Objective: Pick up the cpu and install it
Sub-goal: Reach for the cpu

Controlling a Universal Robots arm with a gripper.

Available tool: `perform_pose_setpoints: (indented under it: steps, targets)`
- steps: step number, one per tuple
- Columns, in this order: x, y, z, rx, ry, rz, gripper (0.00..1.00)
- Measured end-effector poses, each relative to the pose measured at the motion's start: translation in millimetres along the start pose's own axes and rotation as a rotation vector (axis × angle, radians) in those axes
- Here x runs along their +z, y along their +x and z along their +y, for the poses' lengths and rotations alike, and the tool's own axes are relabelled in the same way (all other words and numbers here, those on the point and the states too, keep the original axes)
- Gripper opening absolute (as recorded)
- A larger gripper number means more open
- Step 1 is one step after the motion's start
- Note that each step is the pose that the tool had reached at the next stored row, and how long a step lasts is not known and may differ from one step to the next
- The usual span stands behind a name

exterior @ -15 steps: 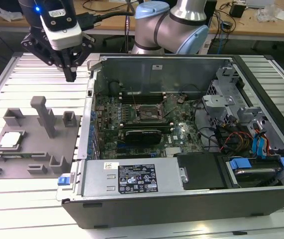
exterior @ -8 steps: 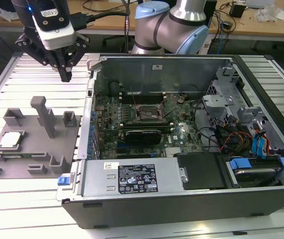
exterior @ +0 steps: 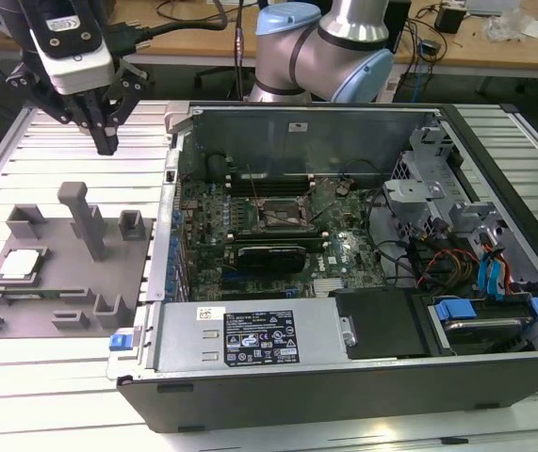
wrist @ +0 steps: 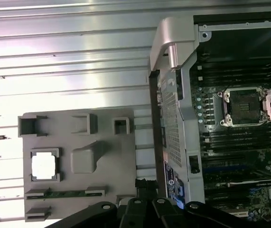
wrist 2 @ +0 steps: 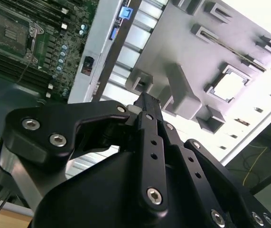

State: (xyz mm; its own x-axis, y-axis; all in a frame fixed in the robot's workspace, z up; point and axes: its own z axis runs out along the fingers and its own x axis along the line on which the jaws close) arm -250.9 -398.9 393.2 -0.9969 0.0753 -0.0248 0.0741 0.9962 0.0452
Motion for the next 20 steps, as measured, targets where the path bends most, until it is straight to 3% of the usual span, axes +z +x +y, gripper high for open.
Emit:
perform_pose_setpoints:
  steps: [5, 9, 20]
  targets:
    - [0.0, 12.1, -0.8, 0.0, 0.0, -0.0001, 0.11]
    - [0.8, 28.2, -1.6, 0.0, 0.0, -0.0003, 0.11]
    - [6.0, 49.2, -2.4, 0.0, 0.0, -0.0003, 0.11]
